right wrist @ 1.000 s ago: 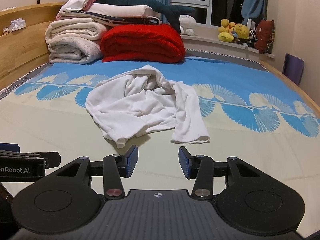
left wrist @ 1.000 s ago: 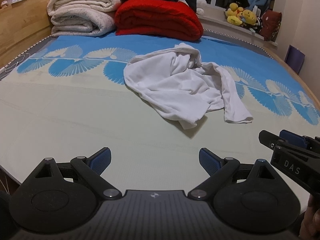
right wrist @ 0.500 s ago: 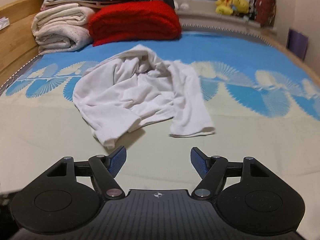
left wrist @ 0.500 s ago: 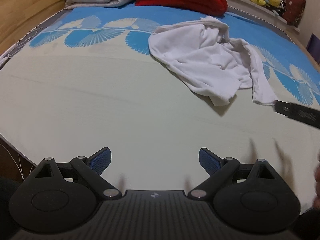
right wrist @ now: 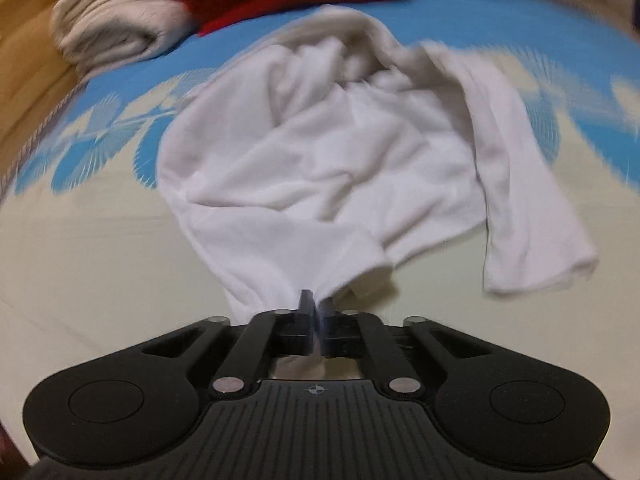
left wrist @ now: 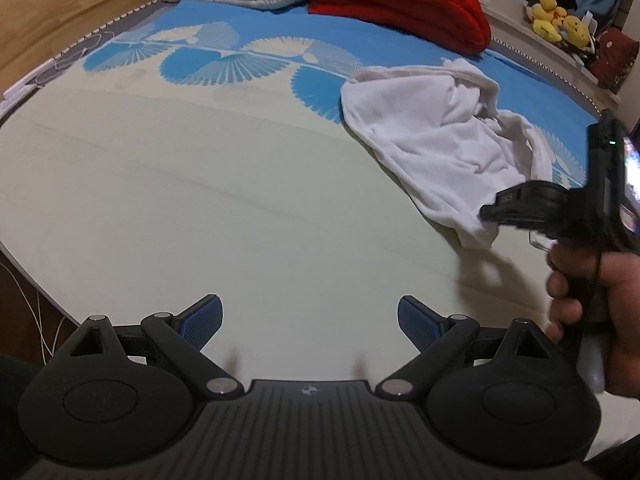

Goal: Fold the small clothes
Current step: 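Close the right gripper on the white shirt's hem and lift it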

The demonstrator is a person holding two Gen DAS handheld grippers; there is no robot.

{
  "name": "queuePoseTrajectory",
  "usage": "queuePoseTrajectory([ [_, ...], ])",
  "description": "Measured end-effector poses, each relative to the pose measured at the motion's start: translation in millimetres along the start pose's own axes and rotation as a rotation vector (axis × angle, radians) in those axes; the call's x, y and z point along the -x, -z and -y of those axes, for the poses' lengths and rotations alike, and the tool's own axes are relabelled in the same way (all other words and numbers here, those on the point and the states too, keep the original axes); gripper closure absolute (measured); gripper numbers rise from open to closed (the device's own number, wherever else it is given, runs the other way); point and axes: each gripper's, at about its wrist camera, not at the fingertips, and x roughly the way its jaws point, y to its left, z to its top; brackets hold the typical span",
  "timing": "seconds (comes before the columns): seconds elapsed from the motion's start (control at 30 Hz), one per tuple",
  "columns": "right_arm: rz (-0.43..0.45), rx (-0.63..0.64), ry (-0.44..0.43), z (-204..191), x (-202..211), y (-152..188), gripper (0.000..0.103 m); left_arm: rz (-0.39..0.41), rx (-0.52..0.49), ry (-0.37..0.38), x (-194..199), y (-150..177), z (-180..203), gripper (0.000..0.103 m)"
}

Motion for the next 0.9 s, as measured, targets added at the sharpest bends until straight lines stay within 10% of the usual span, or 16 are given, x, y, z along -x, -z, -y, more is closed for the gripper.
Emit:
queuePoseTrajectory([
  [0.23,0.145,0.348,-0.167,-28,106,40,0.102,0.069,-0.012,-0.010,13,-1,0,0.006],
  [0.6,-0.017,0.542,-0.525,-61,177,111,0.102,0.136,-0.050,-0.041,25,-3,-2,0.006],
  [0.77,0.003,0.560,-0.606,-52,192,94,0.087,0.138,-0.125,-0.001,25,-33,-5,0.007],
  [0.9,0.093,0.470,-0.496,-8,187,44,0.059,0.111,-0.210,0.093,9,-62,1,0.017],
])
